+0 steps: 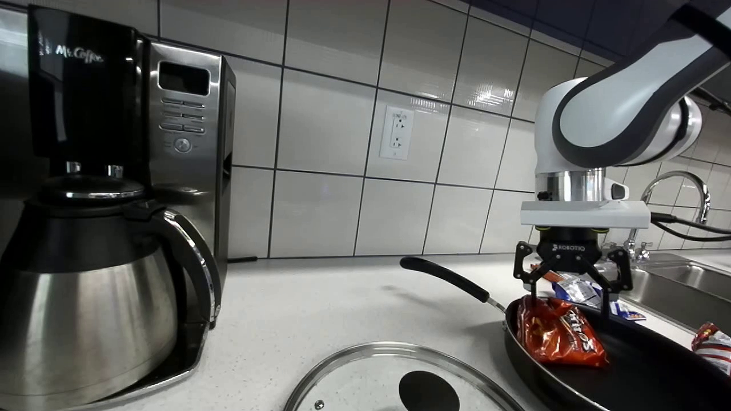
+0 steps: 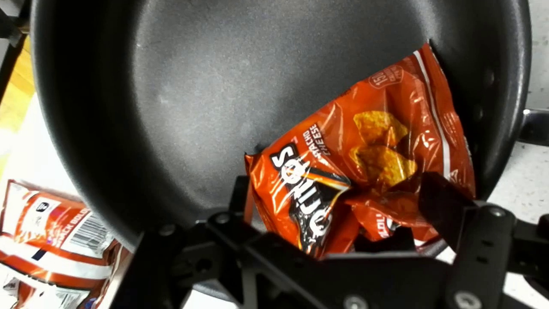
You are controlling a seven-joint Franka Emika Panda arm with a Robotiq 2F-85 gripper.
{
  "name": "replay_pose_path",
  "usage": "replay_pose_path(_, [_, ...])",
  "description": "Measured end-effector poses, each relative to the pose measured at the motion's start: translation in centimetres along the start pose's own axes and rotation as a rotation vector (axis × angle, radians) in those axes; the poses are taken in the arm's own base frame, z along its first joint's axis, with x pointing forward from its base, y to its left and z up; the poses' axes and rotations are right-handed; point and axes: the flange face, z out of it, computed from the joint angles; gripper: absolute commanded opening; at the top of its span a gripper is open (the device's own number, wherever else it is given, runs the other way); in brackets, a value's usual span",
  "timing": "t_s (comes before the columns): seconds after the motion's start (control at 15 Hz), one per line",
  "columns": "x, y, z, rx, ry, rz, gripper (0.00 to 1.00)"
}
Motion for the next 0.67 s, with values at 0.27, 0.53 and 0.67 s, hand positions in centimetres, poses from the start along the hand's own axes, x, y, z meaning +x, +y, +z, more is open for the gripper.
replay_pose_path(0.27, [0.3,0.2,-2.1,0.032,0.023,0.007,1.00])
replay_pose_path(0.53, [1.3,1.0,-3.4,0.055,0.038,0.030,1.00])
replay_pose_path(0.67, [2.1,1.7,-3.7,0.062,0.041,0.048,1.00])
